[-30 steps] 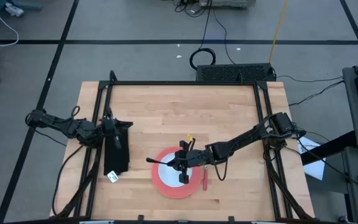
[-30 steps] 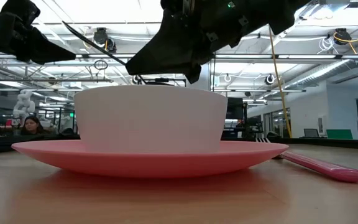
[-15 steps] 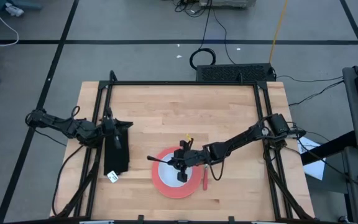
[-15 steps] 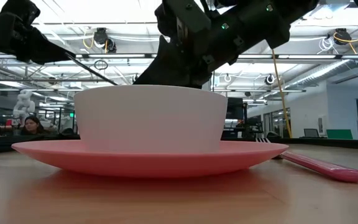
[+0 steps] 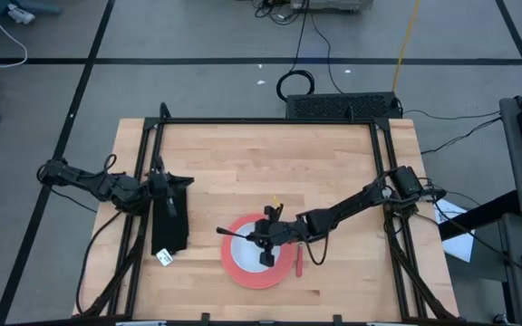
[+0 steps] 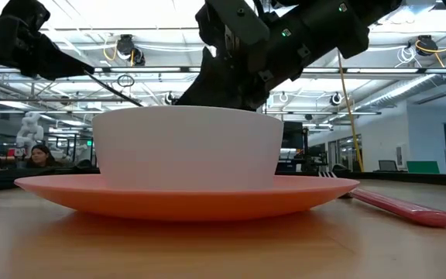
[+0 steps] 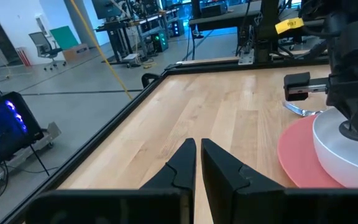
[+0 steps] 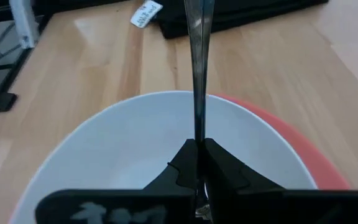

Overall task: Set table place
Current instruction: Put the black spoon into the white bowl

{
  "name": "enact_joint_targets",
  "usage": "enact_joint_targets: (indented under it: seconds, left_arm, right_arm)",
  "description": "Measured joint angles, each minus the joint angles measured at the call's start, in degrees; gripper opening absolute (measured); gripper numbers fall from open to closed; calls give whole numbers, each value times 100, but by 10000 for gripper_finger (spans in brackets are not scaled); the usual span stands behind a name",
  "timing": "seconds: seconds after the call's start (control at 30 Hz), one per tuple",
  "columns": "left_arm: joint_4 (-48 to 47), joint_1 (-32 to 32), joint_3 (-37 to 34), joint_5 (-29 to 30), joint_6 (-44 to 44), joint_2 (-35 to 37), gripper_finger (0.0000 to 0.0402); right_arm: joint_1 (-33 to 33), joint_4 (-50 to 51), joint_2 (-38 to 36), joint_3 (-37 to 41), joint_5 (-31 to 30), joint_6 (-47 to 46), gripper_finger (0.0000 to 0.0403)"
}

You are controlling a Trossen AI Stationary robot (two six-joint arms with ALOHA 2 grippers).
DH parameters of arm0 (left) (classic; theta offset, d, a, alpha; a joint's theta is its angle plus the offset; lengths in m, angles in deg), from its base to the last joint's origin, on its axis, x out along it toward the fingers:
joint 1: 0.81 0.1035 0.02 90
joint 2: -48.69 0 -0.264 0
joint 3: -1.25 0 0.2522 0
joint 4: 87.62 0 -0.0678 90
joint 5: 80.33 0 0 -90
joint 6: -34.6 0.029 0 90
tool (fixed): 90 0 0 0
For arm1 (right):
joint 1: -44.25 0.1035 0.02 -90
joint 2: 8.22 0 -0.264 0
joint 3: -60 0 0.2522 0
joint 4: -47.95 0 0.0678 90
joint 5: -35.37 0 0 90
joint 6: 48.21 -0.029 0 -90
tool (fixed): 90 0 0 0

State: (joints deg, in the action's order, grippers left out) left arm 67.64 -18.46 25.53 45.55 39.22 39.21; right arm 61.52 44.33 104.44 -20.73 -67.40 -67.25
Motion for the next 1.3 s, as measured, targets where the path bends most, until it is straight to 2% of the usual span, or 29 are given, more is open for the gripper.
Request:
enact_joint_targets:
  seconds: [0.57, 1.1, 1.3]
  left_arm:
    - [0, -2, -1, 0, 9, 0, 31]
    - [-16, -1, -2, 2, -20, -1, 31]
    - [-20, 0, -2, 2, -20, 0, 31]
  right_arm:
    - [9, -193, 2, 301, -151, -189, 4]
    - [120, -82, 2, 302, -57, 748, 4]
    - [125, -83, 2, 303, -48, 786, 4]
